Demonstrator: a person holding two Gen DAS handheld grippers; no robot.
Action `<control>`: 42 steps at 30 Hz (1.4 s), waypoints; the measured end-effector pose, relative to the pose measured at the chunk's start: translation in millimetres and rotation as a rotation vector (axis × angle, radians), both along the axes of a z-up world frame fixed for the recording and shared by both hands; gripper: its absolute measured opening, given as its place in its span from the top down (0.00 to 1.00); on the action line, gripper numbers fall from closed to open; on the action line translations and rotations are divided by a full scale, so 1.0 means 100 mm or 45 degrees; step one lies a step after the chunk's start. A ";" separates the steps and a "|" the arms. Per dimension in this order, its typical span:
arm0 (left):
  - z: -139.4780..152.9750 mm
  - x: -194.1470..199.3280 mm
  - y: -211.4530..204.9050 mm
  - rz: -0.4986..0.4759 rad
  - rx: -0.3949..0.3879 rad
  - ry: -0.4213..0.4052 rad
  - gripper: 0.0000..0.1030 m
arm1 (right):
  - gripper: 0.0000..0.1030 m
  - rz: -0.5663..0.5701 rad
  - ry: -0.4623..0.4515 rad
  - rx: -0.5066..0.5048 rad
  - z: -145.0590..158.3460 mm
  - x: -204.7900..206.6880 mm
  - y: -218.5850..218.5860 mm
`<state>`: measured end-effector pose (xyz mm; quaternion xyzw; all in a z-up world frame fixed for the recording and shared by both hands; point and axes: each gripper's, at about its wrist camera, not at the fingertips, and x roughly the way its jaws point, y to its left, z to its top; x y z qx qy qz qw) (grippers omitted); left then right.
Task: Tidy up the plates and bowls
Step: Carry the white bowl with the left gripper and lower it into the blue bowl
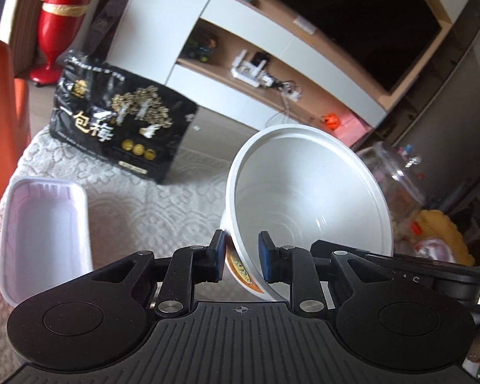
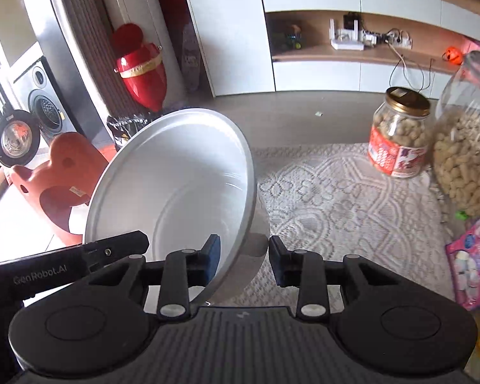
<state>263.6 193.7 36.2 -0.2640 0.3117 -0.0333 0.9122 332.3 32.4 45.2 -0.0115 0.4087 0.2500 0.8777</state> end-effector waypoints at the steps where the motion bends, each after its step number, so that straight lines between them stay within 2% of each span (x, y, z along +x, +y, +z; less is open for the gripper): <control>1: 0.06 -0.09 -0.11 -0.024 -0.005 -0.027 0.77 | 0.68 0.005 -0.023 0.016 0.09 -0.11 -0.17; 4: 0.21 -0.29 -0.48 -0.073 0.002 -0.069 0.78 | 0.68 0.000 -0.082 0.052 0.27 -0.41 -0.64; 8: 0.23 -0.37 -1.00 -0.128 0.088 -0.010 0.78 | 0.68 -0.026 -0.077 0.032 0.27 -0.65 -1.12; 14: -0.05 -0.39 -1.48 -0.221 0.162 0.162 0.77 | 0.68 -0.080 0.053 0.020 -0.10 -0.76 -1.63; 20: -0.41 -0.29 -1.65 -0.244 0.253 0.306 0.78 | 0.68 -0.089 0.119 0.012 -0.39 -0.79 -1.75; 21: -0.47 -0.25 -1.66 -0.251 0.257 0.326 0.78 | 0.68 -0.087 0.117 0.000 -0.42 -0.79 -1.74; 23: -0.60 -0.18 -1.63 -0.277 0.203 0.359 0.78 | 0.68 -0.092 0.095 -0.046 -0.51 -0.78 -1.71; 26: -0.67 -0.18 -1.62 -0.301 0.152 0.357 0.76 | 0.67 -0.100 0.081 -0.128 -0.63 -0.74 -1.67; 29: -0.56 -0.26 -1.57 -0.293 0.171 0.290 0.71 | 0.66 -0.117 0.087 -0.145 -0.67 -0.72 -1.71; 33: -0.29 -0.41 -1.39 -0.269 0.182 0.197 0.71 | 0.60 -0.169 0.013 -0.145 -0.47 -0.83 -1.78; 35: -0.15 -0.50 -1.26 -0.235 0.228 0.155 0.71 | 0.60 -0.186 -0.063 -0.163 -0.34 -0.93 -1.77; 37: 0.01 -0.51 -1.15 -0.249 0.350 0.170 0.71 | 0.58 -0.194 -0.110 -0.152 -0.21 -1.04 -1.74; 39: 0.09 -0.53 -1.02 -0.263 0.428 0.178 0.71 | 0.55 -0.185 -0.114 -0.085 -0.09 -1.14 -1.68; 42: 0.10 -0.54 -0.72 -0.236 0.484 0.141 0.71 | 0.55 -0.162 -0.084 0.024 -0.02 -1.28 -1.51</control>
